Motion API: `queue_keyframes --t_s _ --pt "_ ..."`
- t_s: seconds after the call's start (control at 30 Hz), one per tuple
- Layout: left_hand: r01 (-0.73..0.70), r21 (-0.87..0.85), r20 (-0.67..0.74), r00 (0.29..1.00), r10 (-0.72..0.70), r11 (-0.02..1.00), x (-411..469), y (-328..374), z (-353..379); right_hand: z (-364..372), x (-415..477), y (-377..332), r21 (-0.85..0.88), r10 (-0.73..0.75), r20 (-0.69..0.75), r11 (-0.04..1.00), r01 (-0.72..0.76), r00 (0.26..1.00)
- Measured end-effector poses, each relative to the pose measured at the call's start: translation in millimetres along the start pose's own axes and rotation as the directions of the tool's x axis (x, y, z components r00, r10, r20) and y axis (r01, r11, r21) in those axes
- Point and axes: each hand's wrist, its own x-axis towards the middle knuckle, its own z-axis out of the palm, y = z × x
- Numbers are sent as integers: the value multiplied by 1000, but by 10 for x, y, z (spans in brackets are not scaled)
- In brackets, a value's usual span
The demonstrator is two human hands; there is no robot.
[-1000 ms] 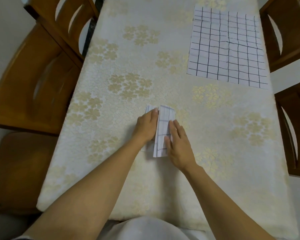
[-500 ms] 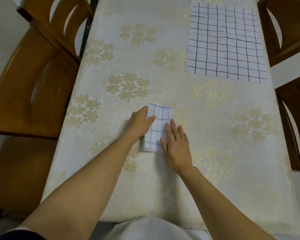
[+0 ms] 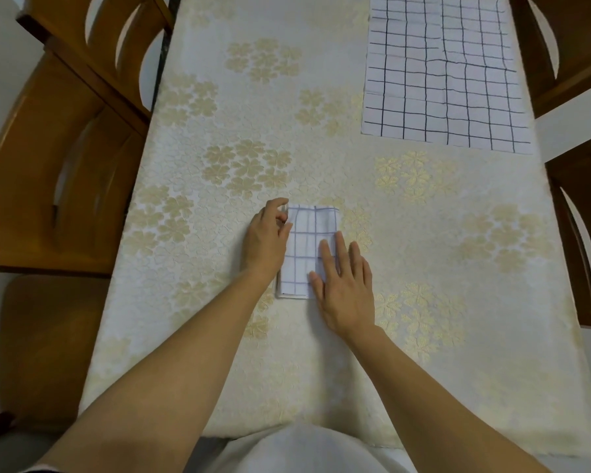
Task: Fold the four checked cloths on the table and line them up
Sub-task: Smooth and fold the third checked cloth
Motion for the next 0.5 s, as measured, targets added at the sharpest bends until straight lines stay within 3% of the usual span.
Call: queue_keyframes --t_s 0.2,0.27,0.33,0.43,0.5 --pt "-40 87 3 999 40 995 112 2 63 55 -22 34 18 -36 -14 999 37 999" --pt "-43 237 -48 997 56 971 99 7 86 87 -41 51 -4 -49 2 999 49 999" --pt "-129 403 -78 981 175 906 78 59 98 99 -42 56 -19 -55 7 998 55 998" --pt "-460 312 204 887 414 831 76 185 181 92 -35 55 -29 -56 17 998 57 998" --pt "-551 247 409 805 429 797 78 170 288 84 -33 53 -41 -55 25 998 56 998"
